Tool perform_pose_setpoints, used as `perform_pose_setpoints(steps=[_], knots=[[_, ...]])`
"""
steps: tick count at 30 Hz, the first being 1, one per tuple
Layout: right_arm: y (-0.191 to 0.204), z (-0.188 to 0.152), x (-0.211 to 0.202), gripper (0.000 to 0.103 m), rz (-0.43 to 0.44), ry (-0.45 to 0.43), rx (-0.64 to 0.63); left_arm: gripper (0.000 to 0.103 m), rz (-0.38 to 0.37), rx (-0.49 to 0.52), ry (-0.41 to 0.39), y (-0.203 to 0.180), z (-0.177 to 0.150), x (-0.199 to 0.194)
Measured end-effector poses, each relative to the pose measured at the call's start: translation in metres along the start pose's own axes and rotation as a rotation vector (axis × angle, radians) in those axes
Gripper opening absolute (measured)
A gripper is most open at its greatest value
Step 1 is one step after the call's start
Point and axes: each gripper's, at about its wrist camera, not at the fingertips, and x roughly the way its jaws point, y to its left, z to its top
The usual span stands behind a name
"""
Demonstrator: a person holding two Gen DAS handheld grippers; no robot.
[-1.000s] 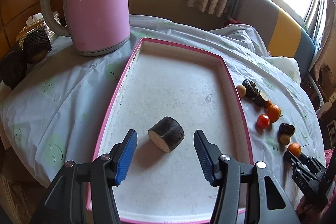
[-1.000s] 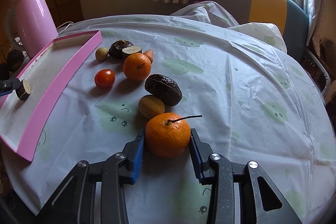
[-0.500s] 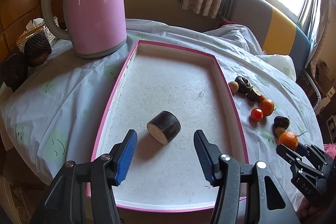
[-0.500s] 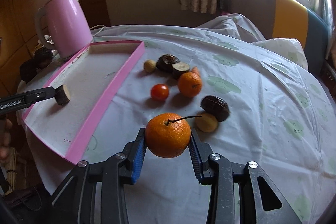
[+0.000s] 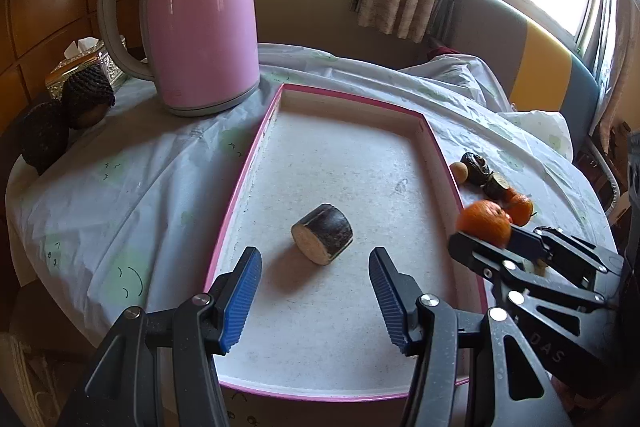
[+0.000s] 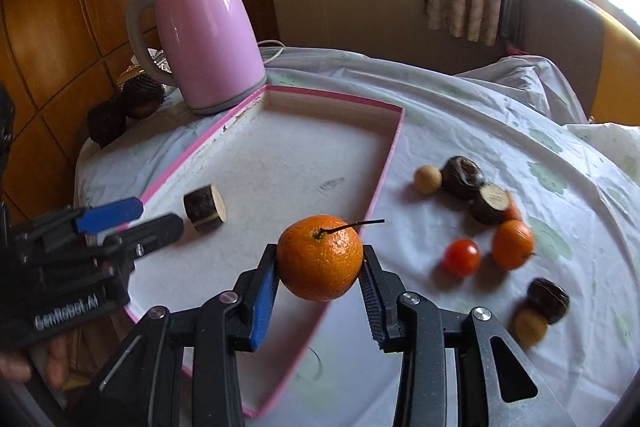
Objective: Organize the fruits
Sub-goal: 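Carry the mandarin over the tray and release it with the right tool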
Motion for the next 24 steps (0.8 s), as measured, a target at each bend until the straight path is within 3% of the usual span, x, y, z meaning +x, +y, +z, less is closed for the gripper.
perform_pose_setpoints(steps=[8,15,24], knots=[[0.007,0.006,0.003,0.055,0.003,-0.031,0.03,0.056,0.008,-0.022,0.007,0.007,-0.001,0.002],[-0.015,-0.008,-0.015,0.055,-0.068,-0.054,0.087,0.056,-0.012,0.007,0.002,-0.004,-0.002,0.0],[-0.069,-0.037,-0.049,0.056,-0.211,-0.095,0.238,0.056,-0.099,0.04,0.027,-0.028,0.0,0.0]])
